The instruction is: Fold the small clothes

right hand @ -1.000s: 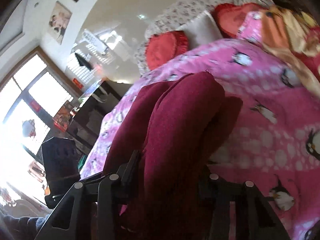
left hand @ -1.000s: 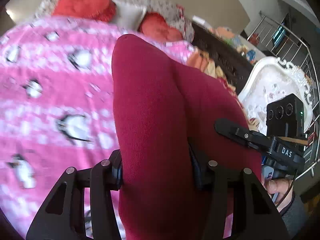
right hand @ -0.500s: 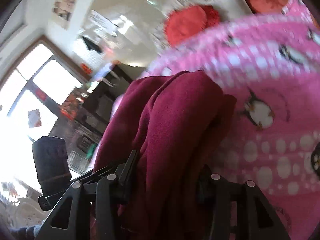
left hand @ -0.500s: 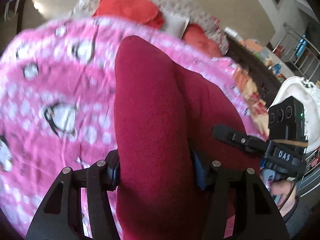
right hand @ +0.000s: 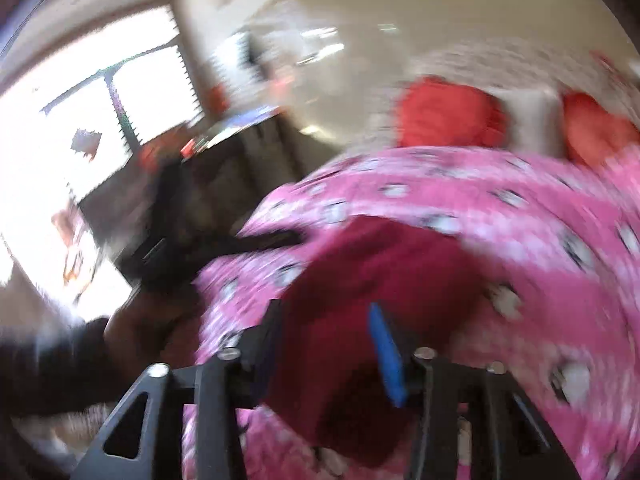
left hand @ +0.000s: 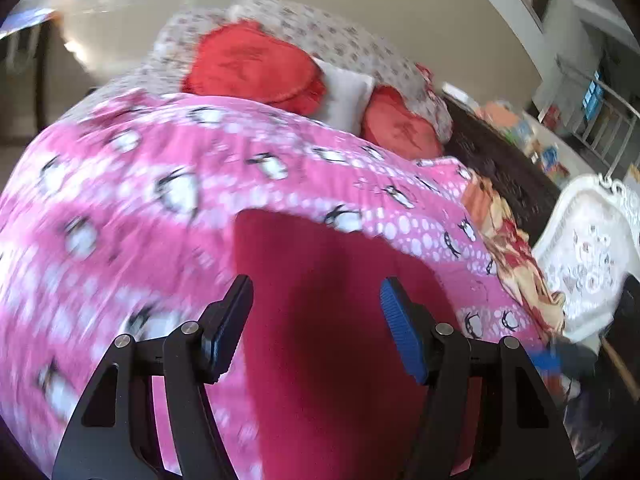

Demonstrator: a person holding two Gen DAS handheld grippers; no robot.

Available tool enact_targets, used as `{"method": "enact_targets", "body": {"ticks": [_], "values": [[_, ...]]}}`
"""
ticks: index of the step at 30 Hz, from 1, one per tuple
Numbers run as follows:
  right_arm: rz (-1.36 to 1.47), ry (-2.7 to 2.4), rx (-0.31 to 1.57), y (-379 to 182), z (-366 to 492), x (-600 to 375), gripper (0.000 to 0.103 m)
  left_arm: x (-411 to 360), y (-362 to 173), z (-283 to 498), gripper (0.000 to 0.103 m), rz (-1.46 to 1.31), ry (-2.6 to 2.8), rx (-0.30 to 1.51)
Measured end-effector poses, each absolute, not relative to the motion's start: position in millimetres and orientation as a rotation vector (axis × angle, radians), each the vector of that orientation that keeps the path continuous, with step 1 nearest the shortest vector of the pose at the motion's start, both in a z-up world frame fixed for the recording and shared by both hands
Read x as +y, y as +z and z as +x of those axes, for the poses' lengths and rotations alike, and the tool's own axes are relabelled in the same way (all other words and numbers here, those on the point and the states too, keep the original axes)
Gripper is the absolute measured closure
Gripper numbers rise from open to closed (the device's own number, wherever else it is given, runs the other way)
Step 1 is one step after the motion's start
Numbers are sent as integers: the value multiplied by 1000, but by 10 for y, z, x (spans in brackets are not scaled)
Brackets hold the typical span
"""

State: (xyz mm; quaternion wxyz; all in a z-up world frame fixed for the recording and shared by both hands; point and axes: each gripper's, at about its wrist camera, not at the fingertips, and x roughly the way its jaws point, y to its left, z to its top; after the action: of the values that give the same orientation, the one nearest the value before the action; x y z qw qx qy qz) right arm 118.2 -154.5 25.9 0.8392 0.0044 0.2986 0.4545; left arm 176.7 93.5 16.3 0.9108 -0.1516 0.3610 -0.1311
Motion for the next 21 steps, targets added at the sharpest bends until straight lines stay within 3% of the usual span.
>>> {"method": "enact_targets", "body": {"ticks": [6, 8, 21], "values": [[-241, 797, 773, -344, 1307, -1214, 74, 778, -213, 2445, 38, -338, -210, 899], [-229, 794, 720, -500, 1271, -1298, 74, 774, -465, 2534, 37, -370, -175, 968], [-128, 817, 664, -596, 1200, -1535, 73, 447, -539, 2596, 36, -156, 8, 912]]}}
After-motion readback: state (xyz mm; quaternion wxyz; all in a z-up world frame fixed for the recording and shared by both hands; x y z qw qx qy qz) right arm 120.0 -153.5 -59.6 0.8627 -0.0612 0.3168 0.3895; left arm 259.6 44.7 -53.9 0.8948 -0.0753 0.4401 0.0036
